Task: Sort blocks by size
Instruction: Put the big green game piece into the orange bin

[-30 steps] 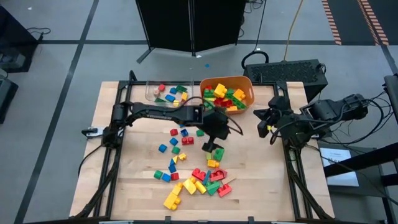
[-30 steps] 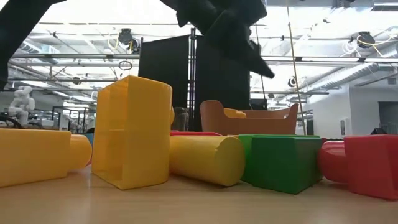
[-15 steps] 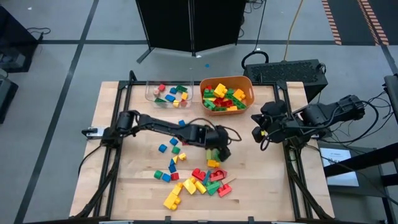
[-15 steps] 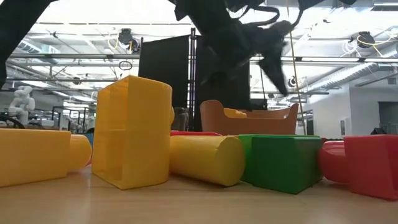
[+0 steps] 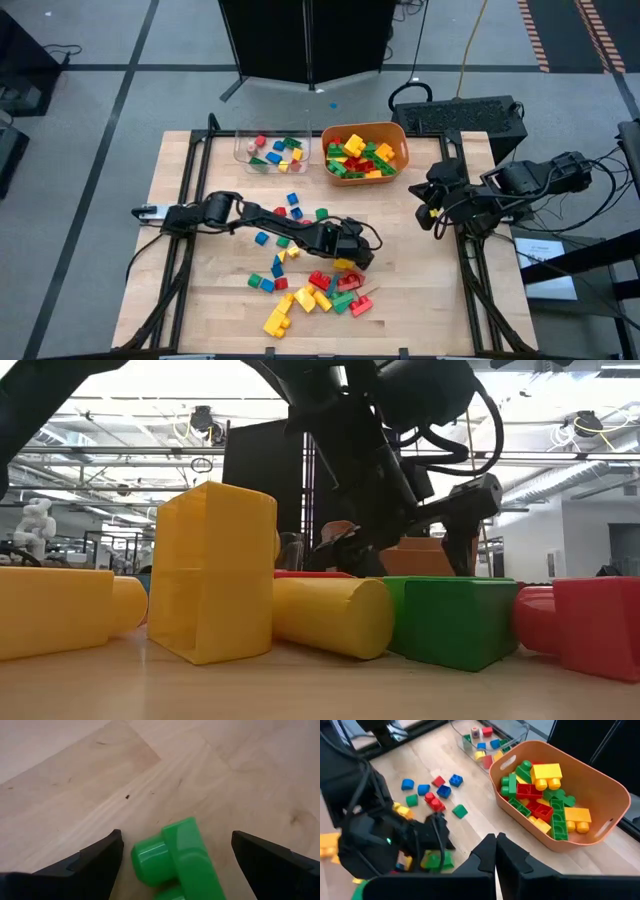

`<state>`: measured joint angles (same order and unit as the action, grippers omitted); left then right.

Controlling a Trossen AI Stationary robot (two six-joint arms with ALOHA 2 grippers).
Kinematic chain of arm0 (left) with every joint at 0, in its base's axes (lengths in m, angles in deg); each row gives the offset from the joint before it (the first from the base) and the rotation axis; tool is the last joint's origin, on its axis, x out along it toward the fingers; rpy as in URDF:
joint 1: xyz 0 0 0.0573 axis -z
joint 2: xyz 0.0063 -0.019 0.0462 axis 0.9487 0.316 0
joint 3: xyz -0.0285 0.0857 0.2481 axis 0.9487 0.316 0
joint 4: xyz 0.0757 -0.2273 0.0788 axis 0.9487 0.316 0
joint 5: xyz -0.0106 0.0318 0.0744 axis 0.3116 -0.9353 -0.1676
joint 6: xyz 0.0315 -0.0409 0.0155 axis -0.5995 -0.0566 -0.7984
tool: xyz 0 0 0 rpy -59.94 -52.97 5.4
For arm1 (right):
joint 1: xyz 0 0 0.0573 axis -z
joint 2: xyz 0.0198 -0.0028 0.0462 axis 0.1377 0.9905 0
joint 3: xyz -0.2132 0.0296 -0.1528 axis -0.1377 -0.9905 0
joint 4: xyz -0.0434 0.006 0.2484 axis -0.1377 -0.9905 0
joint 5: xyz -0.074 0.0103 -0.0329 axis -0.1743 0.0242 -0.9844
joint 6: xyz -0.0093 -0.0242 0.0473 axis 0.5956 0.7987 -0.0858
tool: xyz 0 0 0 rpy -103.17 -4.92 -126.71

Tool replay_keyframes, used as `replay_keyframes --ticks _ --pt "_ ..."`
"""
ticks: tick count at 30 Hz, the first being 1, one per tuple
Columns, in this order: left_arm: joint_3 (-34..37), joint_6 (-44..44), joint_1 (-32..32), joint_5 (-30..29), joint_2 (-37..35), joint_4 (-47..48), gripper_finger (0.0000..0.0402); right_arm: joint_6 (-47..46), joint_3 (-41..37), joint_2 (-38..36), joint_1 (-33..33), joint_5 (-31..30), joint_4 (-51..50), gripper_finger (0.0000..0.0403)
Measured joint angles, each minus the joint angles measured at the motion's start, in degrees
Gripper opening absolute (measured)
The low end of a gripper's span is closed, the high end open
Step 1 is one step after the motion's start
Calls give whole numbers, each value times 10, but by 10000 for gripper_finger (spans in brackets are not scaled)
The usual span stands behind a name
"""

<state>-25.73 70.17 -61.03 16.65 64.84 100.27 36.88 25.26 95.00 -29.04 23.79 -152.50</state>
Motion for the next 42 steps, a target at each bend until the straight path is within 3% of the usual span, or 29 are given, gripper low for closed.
replay_keyframes --ticks 5,12,18,26,36,40,42 --pt "0 0 14 3 4 -2 329 0 0 -4 0 -6 15 3" --pt "1 4 26 10 3 11 167 2 0 -4 0 -6 22 4" --pt "-3 -9 21 35 0 14 164 1 0 -4 0 -6 45 4" --pt "-47 -116 -15 59 -46 46 164 0 0 -4 0 -4 72 4" --pt "-69 -270 -141 -70 -130 69 164 4 0 -4 0 -4 79 4" --pt "-68 -321 -202 -68 -126 56 164 6 0 -4 0 -4 78 4" --pt "-68 -348 -223 -24 -120 42 164 7 0 -4 0 -4 76 4"
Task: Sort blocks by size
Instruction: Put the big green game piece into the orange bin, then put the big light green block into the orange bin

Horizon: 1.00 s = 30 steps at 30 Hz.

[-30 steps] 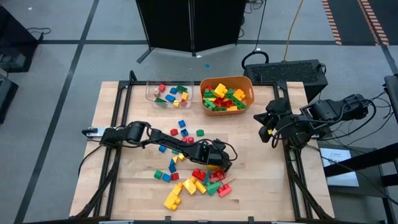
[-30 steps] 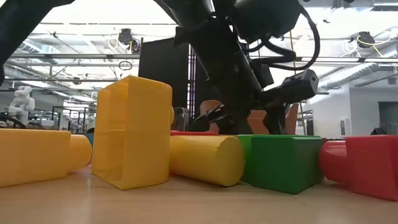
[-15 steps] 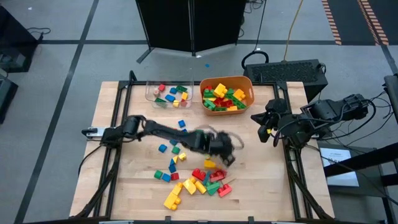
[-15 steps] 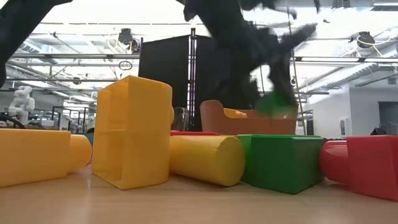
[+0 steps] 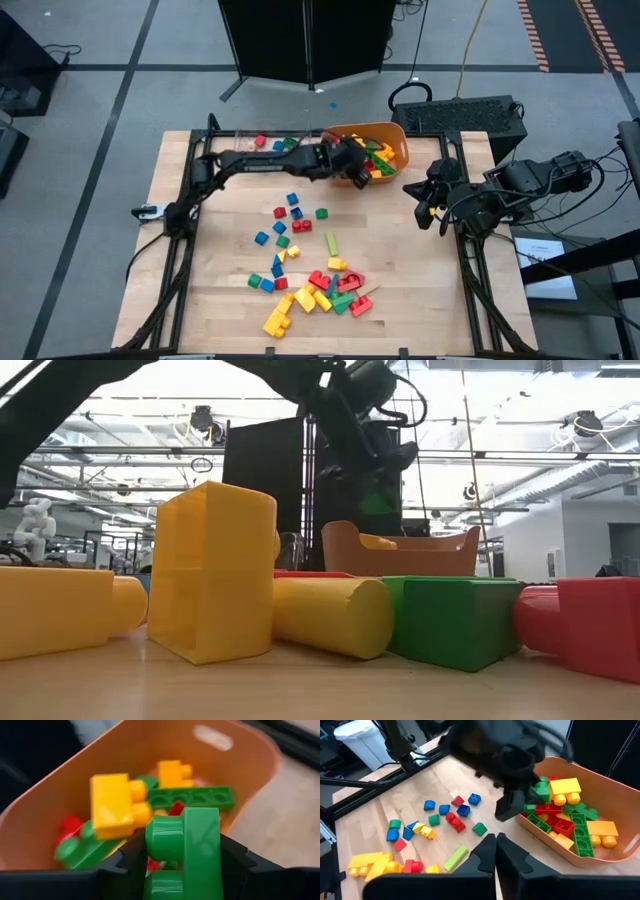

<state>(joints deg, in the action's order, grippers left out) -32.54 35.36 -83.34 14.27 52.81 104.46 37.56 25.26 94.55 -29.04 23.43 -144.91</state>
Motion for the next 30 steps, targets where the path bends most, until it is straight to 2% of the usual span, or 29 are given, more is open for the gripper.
replay_keyframes --ticks 4,6,10,12,14,19,21,25,30 --pt "7 -76 -24 83 -1 -2 171 8 0 0 0 0 0 4" --pt "9 -131 -27 88 0 9 222 9 0 0 0 0 -1 4" --pt "1 -250 -18 89 0 17 352 9 0 0 0 0 -2 4" --pt "-1 -281 -13 80 0 25 383 9 0 0 0 0 -2 4" --pt "-1 -312 -11 104 -1 41 380 9 0 0 0 0 -2 4" --pt "-2 -404 9 276 -18 175 342 9 0 0 0 0 -2 4" --pt "0 -439 28 288 -20 244 332 10 0 0 0 0 -3 4" --pt "7 -518 71 287 -20 303 322 11 0 0 0 0 -3 4" --pt "20 -631 129 287 -21 275 321 19 0 0 0 0 -3 4"
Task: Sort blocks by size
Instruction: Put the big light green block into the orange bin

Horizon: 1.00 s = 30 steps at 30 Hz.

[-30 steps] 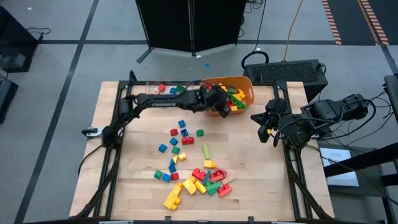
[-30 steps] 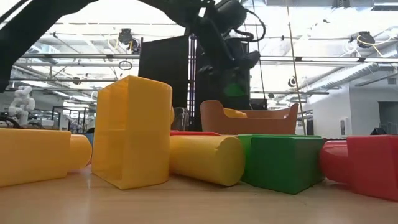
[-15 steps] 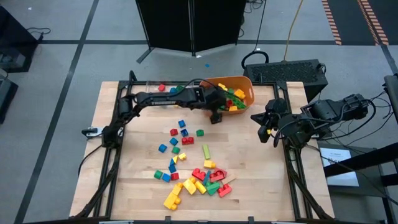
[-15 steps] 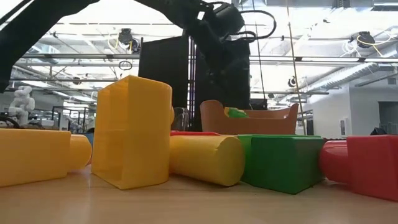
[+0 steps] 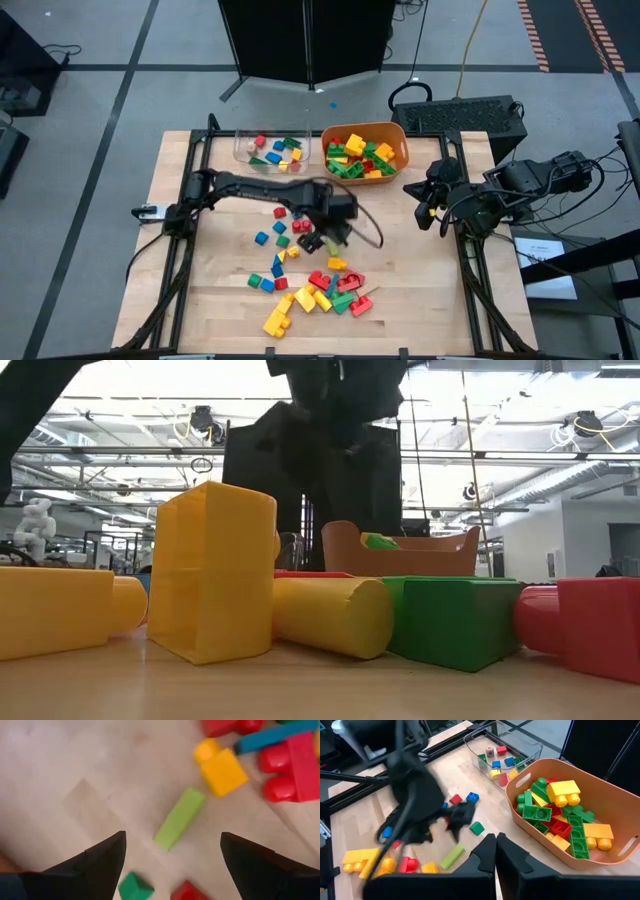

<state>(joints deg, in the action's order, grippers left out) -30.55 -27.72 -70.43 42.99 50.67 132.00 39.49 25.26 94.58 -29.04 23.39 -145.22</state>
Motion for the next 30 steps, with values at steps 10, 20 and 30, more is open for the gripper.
replay_keyframes --ticks 10,20,30 --pt "76 -133 20 -5 1 -92 321 4 0 0 0 0 0 4" --pt "138 -144 12 -9 9 -172 321 5 0 0 0 0 0 4" --pt "134 -144 12 -8 48 -168 297 4 0 0 0 0 -3 4"
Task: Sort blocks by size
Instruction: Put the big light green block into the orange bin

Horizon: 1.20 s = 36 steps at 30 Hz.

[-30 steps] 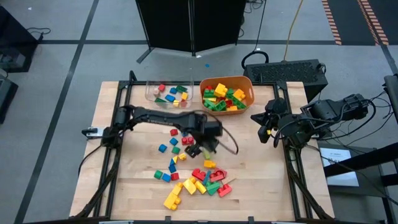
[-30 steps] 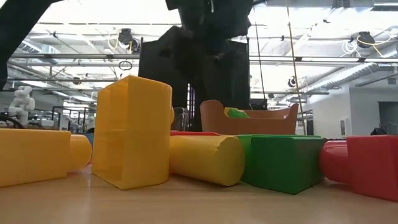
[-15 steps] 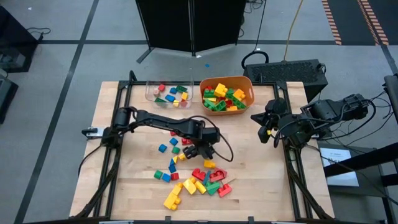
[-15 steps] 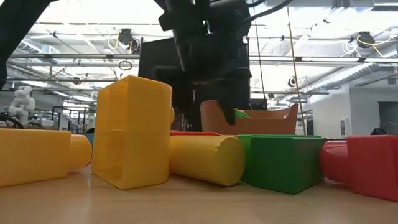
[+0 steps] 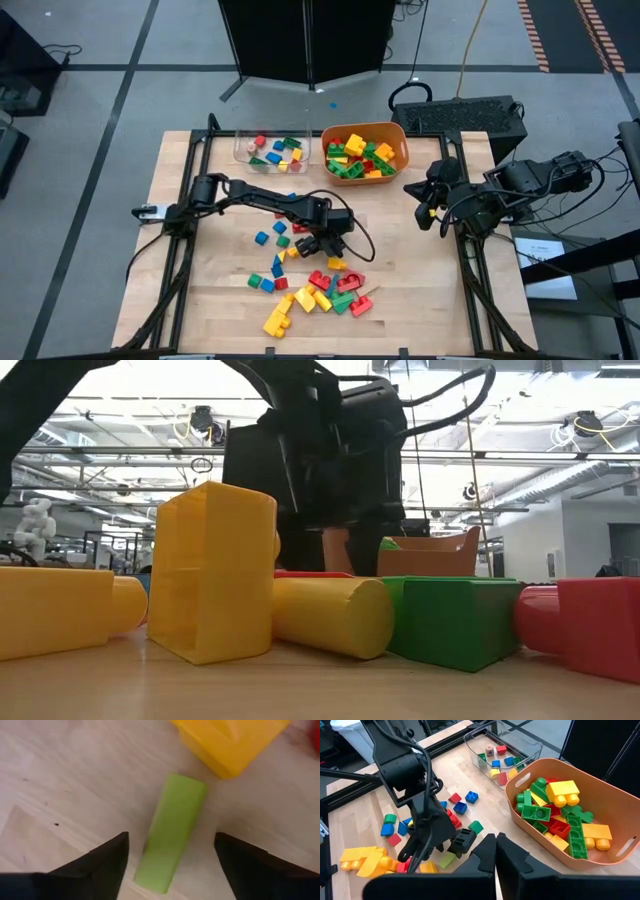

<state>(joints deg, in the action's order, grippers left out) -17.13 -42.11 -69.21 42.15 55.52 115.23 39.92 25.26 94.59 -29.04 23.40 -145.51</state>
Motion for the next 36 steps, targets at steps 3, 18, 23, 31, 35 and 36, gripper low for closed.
replay_keyframes --ticks 3,18,23,31,35,36 --pt "1 0 0 1 4 1 251 0 0 0 0 0 0 4" --pt "-20 47 0 -18 8 19 82 0 0 0 0 0 2 4" --pt "-74 88 -2 -54 15 56 82 0 0 0 0 0 4 4" --pt "-178 112 -28 -180 12 60 85 0 0 0 0 0 4 4" --pt "-230 161 -73 -207 11 59 86 0 0 0 0 0 4 4" --pt "-242 173 -85 -210 11 57 86 0 0 0 0 0 4 4"
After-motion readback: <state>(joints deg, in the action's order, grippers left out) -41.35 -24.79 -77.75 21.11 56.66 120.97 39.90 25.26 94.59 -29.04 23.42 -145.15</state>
